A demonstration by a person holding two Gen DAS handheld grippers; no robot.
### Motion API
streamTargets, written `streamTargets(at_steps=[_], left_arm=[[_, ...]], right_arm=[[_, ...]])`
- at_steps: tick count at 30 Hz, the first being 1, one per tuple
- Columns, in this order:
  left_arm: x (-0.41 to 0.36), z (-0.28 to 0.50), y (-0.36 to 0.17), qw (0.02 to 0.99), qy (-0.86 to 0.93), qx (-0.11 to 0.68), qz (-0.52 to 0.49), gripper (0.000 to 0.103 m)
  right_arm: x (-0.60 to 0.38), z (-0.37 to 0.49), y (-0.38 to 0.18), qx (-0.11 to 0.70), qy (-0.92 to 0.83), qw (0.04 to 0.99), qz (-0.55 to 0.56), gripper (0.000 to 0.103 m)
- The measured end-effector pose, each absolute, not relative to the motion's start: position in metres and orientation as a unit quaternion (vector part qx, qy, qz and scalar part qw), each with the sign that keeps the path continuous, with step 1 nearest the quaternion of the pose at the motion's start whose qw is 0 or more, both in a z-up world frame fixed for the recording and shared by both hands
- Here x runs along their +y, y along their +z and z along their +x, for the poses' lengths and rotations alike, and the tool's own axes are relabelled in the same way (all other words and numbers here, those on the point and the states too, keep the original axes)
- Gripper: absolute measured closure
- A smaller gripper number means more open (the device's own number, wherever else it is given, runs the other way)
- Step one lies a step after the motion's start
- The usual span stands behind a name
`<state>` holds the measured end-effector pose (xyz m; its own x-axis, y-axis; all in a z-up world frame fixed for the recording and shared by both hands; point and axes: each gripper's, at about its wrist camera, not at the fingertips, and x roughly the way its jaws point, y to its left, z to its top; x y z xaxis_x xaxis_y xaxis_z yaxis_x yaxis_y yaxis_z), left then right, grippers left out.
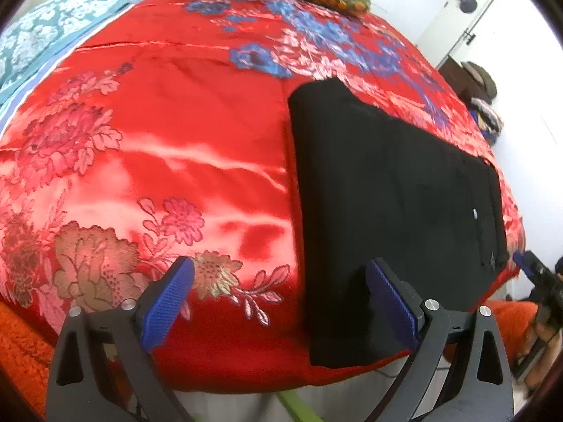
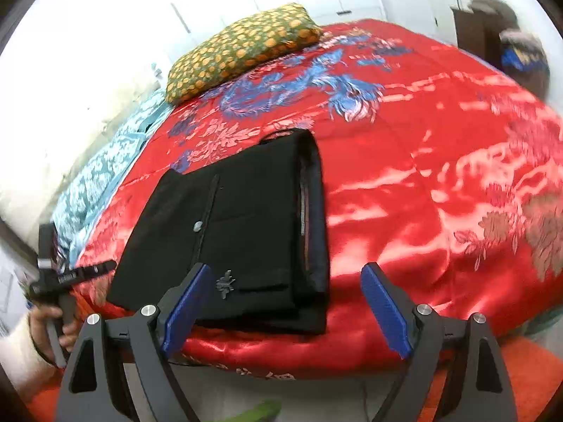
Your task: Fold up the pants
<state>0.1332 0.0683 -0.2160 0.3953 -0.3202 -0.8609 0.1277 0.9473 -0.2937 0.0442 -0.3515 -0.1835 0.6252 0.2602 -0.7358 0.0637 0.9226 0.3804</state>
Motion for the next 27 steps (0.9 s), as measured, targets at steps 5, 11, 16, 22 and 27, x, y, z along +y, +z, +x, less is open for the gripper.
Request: streamTargets(at_steps=[5,11,16,22,27], left_arm=[[0.063,0.135,-0.217,0.824,-0.158,0.535,-0.102,0.005],[0.058,0.149,-0.224,0.805,-0.193,0.547,-0.121,0.005],[0.058,0.175,-0.237,0.779,-0.214,0.572,-0.145,0.005],[0.046,0.187,-0.239,0.771,-0.235,0.572,-0.155,0.004],[0.023,0.181,-0.24,0.765,-0.263,0.574,-0.126,0.042]], right_arm=[[-0.364,0.049,-0.194,0.433,0.083,0.864,0.242,0.017],[-0.376,0.061,-0.212,0.442,0.117,0.839,0.295,0.017],[-0.386,0.087,-0.236,0.468,0.167,0.801,0.334,0.017],[-0.374,0.116,-0.25,0.491,0.204,0.783,0.324,0.015],[-0.363,0.121,-0.255,0.502,0.223,0.777,0.308,0.035]])
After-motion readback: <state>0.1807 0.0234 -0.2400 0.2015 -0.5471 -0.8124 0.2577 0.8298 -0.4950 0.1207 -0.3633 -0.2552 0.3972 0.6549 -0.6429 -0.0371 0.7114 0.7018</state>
